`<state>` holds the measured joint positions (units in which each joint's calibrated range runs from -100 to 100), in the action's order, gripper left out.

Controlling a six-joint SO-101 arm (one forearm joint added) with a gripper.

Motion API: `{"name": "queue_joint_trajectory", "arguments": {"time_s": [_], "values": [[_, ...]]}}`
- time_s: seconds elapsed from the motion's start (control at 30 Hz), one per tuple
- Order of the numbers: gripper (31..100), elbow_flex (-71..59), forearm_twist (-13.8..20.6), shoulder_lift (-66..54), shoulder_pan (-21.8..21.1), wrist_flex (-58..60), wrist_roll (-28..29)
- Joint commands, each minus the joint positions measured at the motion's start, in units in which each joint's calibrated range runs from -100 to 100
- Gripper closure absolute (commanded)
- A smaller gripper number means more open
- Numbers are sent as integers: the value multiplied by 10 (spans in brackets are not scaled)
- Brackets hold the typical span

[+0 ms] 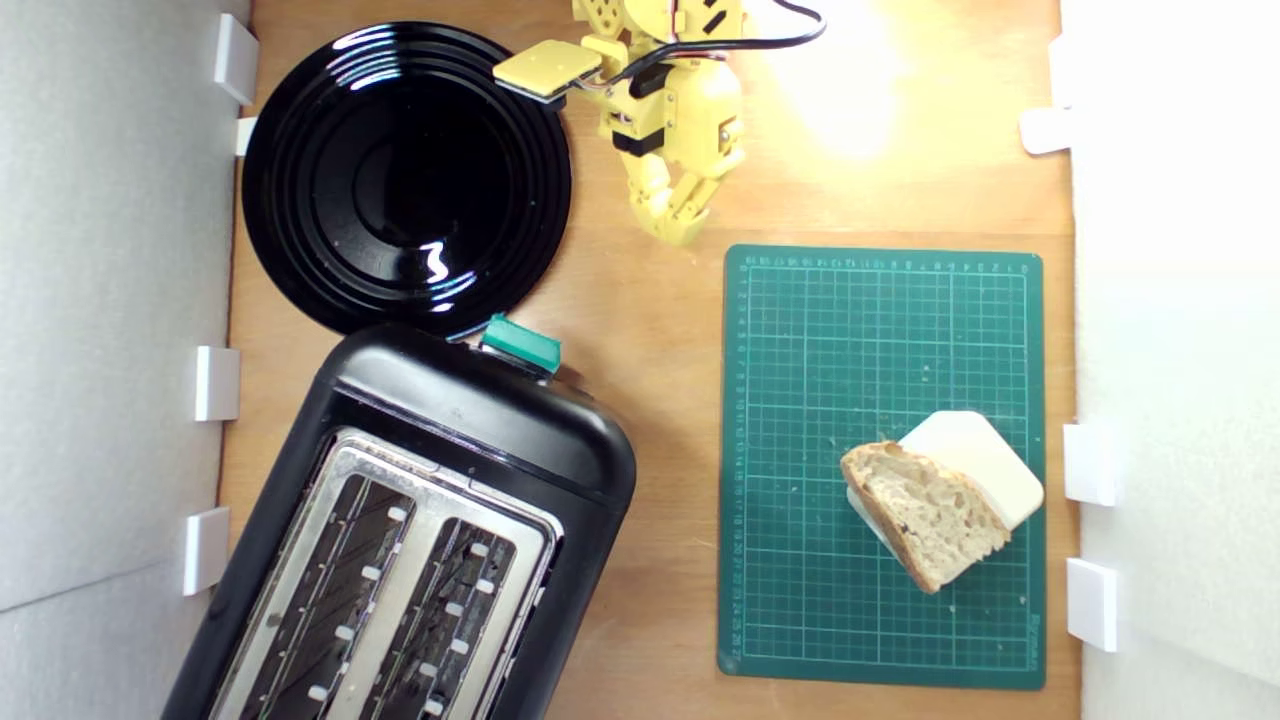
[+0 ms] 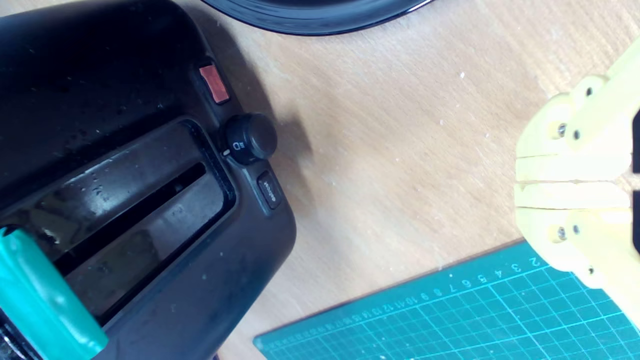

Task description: Pick bread and place in toaster

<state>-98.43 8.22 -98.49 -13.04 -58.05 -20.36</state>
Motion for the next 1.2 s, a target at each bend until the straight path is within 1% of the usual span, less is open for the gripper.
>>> {"name": "queue_joint_trajectory", "arguments": {"time_s": [0.0, 0.07, 0.17, 0.73, 0.9, 1.07, 1.17], "values": [[924, -2, -1, -1, -2, -5, 1], [924, -2, 3, -2, 3, -5, 1], [924, -2, -1, -2, -3, -5, 0], [924, -2, -1, 0, 3, -6, 0], [924, -2, 5, 0, 3, -6, -2], [924, -2, -1, -1, 3, -5, -1], [924, -2, -1, -1, -4, -5, 0]]}}
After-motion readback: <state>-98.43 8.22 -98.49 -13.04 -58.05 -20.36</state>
